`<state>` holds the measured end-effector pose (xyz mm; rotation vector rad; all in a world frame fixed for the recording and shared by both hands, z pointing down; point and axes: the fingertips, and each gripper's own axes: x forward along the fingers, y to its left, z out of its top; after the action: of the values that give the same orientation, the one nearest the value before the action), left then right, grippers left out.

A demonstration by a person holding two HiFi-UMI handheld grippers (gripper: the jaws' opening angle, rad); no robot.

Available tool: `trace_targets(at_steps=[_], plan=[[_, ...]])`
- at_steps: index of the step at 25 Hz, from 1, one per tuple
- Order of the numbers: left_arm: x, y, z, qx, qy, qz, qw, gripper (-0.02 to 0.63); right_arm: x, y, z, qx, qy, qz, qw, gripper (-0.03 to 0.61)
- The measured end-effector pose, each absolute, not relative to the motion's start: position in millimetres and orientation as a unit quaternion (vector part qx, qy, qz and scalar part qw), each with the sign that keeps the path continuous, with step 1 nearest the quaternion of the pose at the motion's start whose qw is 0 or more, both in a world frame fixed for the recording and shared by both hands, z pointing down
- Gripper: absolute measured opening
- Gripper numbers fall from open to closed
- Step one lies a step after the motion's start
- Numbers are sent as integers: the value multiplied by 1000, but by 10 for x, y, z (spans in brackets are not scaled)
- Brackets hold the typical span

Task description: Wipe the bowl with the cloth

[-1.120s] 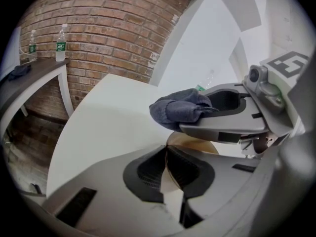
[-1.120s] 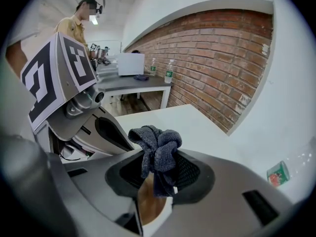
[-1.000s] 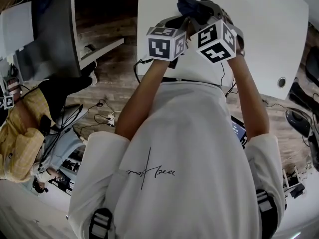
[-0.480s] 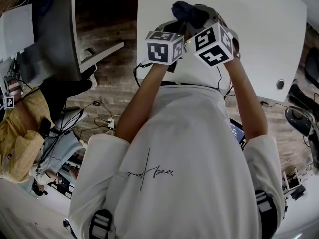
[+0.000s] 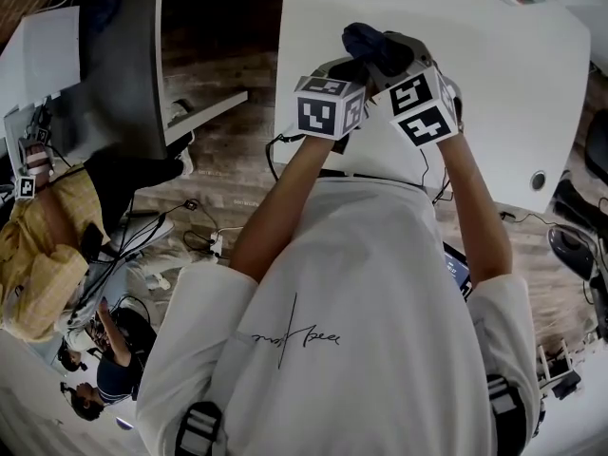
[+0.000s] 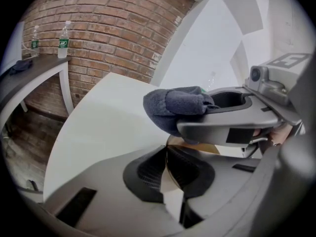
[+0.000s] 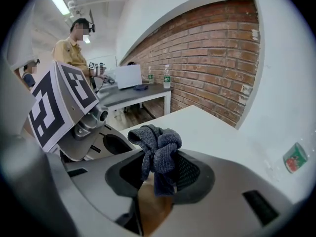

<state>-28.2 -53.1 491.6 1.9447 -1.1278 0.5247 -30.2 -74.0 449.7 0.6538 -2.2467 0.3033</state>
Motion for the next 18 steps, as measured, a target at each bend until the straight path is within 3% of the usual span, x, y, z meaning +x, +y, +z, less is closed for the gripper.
trace_targets(at_steps=[18], plan=[[-211,-528,4960,774,-441,208,405,11,-307,-683,4495,263,-879,182,353,110]])
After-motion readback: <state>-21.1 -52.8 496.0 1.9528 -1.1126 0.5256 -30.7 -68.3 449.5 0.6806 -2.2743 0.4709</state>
